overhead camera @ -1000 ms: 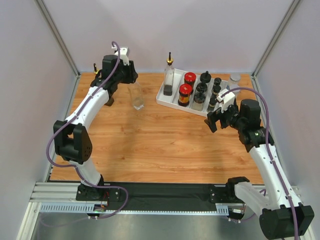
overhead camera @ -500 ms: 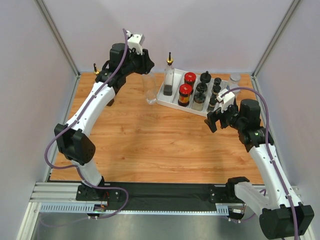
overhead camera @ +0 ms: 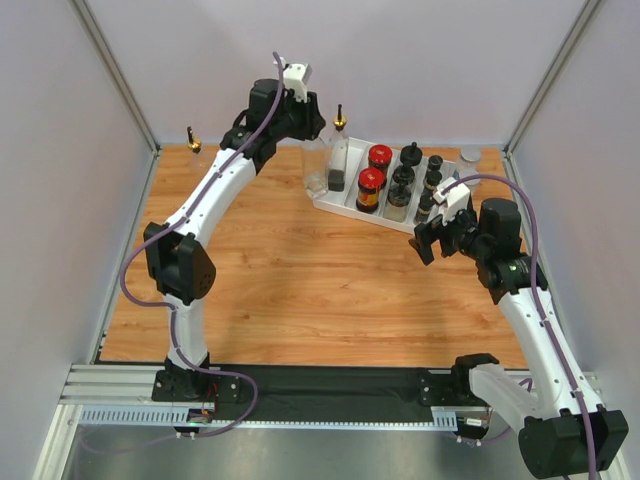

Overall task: Organize the condiment bottles
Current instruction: Place the bottle in the storage box.

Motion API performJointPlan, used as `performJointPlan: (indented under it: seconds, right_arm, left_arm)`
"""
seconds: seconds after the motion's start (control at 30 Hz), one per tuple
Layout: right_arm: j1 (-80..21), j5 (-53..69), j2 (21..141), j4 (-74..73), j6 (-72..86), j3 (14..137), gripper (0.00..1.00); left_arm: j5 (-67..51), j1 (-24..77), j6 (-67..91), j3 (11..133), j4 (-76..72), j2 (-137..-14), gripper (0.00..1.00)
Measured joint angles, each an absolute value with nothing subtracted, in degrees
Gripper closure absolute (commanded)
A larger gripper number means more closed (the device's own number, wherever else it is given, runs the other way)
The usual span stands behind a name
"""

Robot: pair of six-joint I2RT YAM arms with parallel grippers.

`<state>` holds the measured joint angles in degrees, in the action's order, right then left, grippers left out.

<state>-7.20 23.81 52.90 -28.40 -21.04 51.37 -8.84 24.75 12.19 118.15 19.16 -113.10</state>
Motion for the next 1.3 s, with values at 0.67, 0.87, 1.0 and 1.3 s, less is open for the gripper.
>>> performJointPlan:
  seconds: [0.67,0.87,1.0,1.3]
  right_arm:
    - [-7.2,23.4,52.9,-28.4,-21.1,51.4,0.0]
    - [-7.2,23.0,52.9,-28.4,-21.1,51.4,0.0]
    - [-7.2,23.0,52.9,-28.4,-21.1,51.4,0.0]
    - [-7.2,22.8,52.9,-28.4,-21.2,51.4,0.0]
  left_arm:
    - [-4.1,27.0,13.8,121.8,17.2,-119.0,1.0]
    - [-2.8,27.6,14.0,123.4,16.3,-121.3,1.0]
    - [-1.8,27.9,14.0,123.7,15.8,-121.7,1.0]
    - [-0.6,28.8,14.1,125.3,13.3,-124.1,1.0]
